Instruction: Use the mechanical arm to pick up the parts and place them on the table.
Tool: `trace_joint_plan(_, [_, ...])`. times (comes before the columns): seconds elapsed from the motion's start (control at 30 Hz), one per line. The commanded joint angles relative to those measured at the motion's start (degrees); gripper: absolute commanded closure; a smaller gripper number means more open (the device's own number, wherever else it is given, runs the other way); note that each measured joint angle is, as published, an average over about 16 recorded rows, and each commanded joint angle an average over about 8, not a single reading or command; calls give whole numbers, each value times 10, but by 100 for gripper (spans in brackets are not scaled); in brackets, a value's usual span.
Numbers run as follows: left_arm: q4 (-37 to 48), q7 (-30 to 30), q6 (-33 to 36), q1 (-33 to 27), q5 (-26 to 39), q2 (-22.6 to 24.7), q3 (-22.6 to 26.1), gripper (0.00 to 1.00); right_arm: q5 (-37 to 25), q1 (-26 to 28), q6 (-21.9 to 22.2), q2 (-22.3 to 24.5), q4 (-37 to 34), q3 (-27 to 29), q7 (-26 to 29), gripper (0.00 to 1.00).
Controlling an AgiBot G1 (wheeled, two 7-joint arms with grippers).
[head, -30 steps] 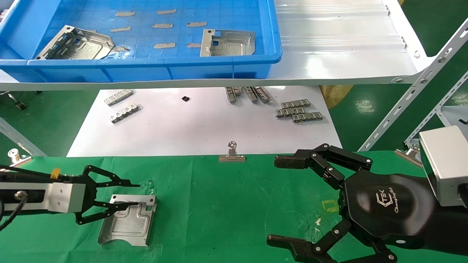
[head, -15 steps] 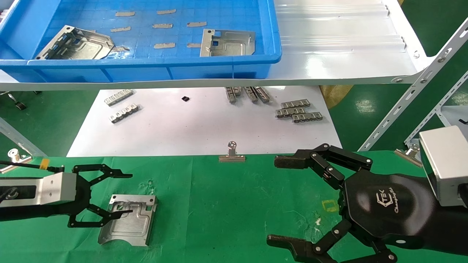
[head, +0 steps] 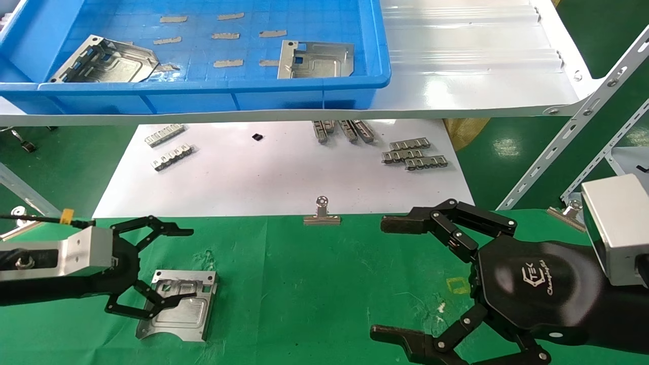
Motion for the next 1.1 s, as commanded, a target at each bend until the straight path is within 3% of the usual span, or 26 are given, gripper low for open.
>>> trace_joint_plan(0.03, [-21, -19, -2, 10, -6, -3, -12, 0, 0, 0, 0, 0, 0, 0, 0, 0])
trace_joint_plan(1.1, [-359, -328, -33, 175, -98, -56, -202, 0, 0, 0, 0, 0, 0, 0, 0, 0])
